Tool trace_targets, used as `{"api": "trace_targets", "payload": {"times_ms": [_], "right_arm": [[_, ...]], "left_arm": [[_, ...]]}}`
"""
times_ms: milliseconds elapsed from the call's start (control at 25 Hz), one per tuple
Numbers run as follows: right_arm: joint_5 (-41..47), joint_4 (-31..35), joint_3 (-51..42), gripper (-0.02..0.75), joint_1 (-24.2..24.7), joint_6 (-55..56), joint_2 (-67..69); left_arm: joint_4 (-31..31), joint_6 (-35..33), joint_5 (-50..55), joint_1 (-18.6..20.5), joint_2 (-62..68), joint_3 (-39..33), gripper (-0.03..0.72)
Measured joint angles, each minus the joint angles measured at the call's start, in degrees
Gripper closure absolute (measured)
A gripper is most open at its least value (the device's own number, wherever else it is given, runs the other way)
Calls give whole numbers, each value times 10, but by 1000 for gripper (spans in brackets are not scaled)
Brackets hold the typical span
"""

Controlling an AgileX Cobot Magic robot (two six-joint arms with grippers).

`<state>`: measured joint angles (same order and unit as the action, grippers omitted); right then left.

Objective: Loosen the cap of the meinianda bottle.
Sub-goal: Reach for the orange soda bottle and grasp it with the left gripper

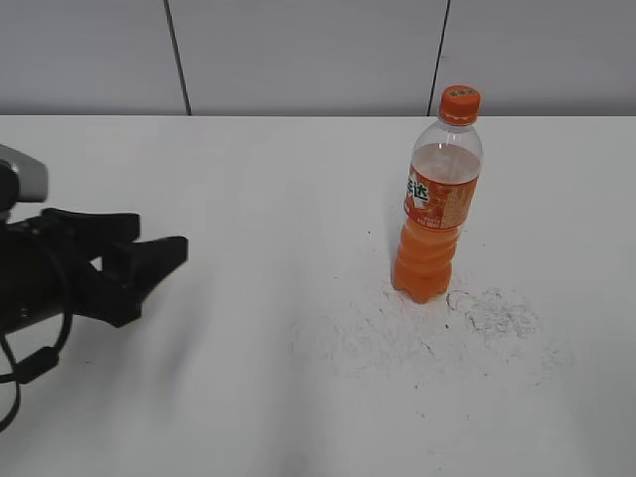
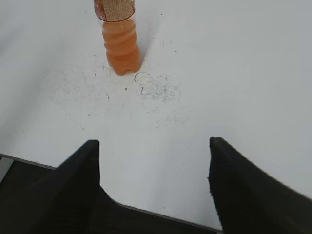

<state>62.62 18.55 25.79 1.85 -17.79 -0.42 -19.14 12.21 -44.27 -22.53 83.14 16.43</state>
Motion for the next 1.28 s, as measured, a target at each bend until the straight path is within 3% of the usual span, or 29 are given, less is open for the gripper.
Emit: {"api": "trace_targets", "payload": {"times_ms": [240,720,1040,1280], "right_arm": [[0,0,0,222,0,0,0],[0,1,0,222,0,0,0],[0,1,0,222,0,0,0],[0,1,0,222,0,0,0]], "left_arm": [[-185,93,-35,-1,125,90,160],[-536,284,-47,0,328,382,160],[-587,307,-125,0,432,514,160],[-555,309,-130,0,455,528,160]]}}
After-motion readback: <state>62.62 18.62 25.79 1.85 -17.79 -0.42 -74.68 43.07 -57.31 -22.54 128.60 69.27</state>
